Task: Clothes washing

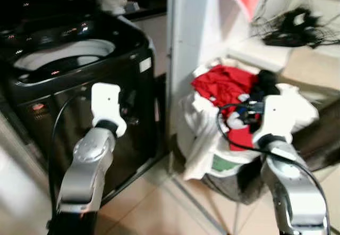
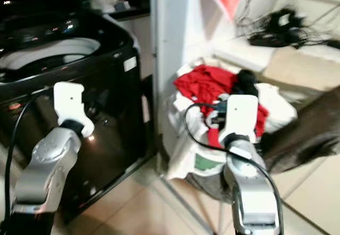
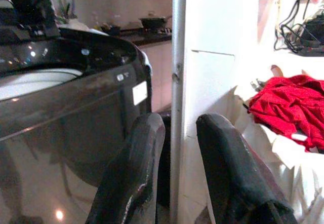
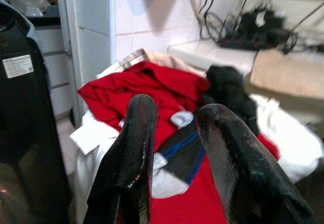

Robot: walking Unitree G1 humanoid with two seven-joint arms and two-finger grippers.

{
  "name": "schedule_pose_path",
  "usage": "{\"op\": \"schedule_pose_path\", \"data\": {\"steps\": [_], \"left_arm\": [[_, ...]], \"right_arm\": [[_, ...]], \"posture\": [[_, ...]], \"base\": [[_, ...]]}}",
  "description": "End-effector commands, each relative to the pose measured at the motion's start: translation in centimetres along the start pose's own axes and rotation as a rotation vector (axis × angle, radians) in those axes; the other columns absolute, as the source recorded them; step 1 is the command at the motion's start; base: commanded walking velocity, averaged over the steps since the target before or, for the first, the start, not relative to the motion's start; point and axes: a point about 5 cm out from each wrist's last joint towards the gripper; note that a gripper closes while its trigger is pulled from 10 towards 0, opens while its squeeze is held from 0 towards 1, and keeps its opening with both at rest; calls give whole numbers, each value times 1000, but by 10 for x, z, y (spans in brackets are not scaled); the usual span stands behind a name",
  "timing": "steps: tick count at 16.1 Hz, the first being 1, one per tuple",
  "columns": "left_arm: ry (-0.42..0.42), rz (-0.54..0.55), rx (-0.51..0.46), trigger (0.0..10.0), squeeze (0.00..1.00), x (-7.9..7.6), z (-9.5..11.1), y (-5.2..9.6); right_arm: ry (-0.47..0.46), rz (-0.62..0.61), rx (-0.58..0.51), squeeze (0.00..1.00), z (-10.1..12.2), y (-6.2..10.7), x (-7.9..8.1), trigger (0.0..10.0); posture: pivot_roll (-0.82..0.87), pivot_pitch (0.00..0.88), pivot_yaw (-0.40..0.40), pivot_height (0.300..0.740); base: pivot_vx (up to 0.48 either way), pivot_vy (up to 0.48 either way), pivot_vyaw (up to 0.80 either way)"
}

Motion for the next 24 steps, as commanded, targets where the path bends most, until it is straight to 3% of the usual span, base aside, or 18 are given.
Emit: {"op": "schedule_pose_path", "data": {"steps": [1,7,8,13,14,15,16,18,21,24], "left_arm": [[-1,11,-4,10000,235,1,3,1],[12,15,7,10000,267,1,0,1],[51,1,6,10000,1000,0,1,0],[71,-27,-3,10000,1000,-2,4,-4],[58,-27,0,10000,1000,-2,4,-4],[45,-37,-14,10000,635,-2,5,-5],[40,-38,-29,10000,0,-2,6,-5],[-60,-39,-34,10000,0,-1,7,-6],[-77,-34,-38,10000,0,0,7,-9],[-76,-38,-45,10000,0,-2,7,-12]], "right_arm": [[13,-3,-10,0,1,-2,-2,10000],[-80,-15,-14,0,-4,-1,-5,10000],[-105,-15,-19,1000,-5,0,-6,10000],[-95,-42,-36,1000,-2,2,-10,10000],[-71,-55,-38,0,-2,2,-12,10000],[-73,-70,-39,0,-3,3,-13,10000],[-77,-70,-37,0,-4,3,-14,10000],[-100,-80,-15,0,-7,5,-14,10000],[-91,-95,-16,0,-7,7,-15,10000],[-56,-119,-31,0,-6,7,-20,10000]], "posture": [[-66,0,-19,740],[-64,0,-19,740],[-66,0,-11,740],[-74,0,10,740],[-74,0,10,740],[-72,0,11,740],[-72,0,11,740],[-72,0,16,740],[-77,0,21,740],[-79,0,25,740]], "base": [[450,0,0],[449,0,0],[450,0,0],[449,0,0],[398,0,0],[0,0,0],[0,0,0],[0,0,-381],[0,400,-800],[0,475,0]]}}
Point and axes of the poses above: a point about 5 cm out from each wrist's last joint towards the gripper, its own y axis pointing back from the gripper into the wrist, its own z axis along the axis of the wrist's last joint, x = y × z, and after that the axes turned 11 degrees about -y, right-handed
